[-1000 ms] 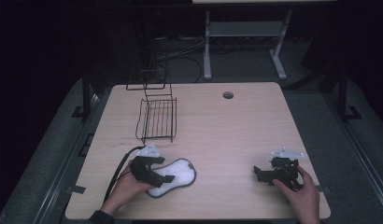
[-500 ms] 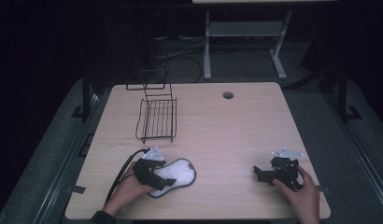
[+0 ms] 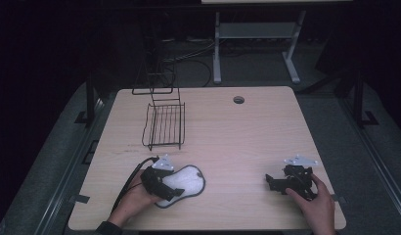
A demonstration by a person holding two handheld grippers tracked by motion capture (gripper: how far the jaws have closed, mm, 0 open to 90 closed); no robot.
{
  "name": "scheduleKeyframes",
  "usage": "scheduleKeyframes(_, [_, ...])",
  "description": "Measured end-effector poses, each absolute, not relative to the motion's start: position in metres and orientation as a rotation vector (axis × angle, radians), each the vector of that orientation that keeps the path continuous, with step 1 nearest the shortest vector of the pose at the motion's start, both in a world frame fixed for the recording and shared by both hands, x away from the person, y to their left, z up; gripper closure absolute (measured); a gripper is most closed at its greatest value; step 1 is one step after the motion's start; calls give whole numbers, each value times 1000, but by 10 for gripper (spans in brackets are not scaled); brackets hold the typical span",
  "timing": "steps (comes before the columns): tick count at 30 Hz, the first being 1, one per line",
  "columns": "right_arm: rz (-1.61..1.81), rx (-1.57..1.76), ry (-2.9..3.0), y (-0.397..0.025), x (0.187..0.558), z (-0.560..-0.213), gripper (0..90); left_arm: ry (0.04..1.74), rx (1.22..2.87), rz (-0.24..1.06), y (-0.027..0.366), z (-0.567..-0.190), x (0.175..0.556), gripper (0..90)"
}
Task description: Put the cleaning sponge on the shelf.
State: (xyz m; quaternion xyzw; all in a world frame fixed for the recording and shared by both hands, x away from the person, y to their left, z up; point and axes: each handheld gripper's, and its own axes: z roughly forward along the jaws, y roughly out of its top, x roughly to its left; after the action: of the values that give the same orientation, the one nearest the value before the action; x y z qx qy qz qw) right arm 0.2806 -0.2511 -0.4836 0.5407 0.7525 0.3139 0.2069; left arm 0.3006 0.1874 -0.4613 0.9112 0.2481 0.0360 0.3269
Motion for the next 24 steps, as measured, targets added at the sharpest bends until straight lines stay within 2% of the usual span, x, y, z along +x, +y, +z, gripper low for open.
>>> scheduleKeyframes(7, [874,1506,2096,-251,281,-484,0,640,2410,101,185,-460,300,142])
scheduleKeyframes(17, [874,1506,2096,-251,281,-484,0,625,2415,75,186,-457,300,219])
scheduleKeyframes(24, [874,1506,2096,-251,281,-484,0,603,2428,110,186,-452,297,264])
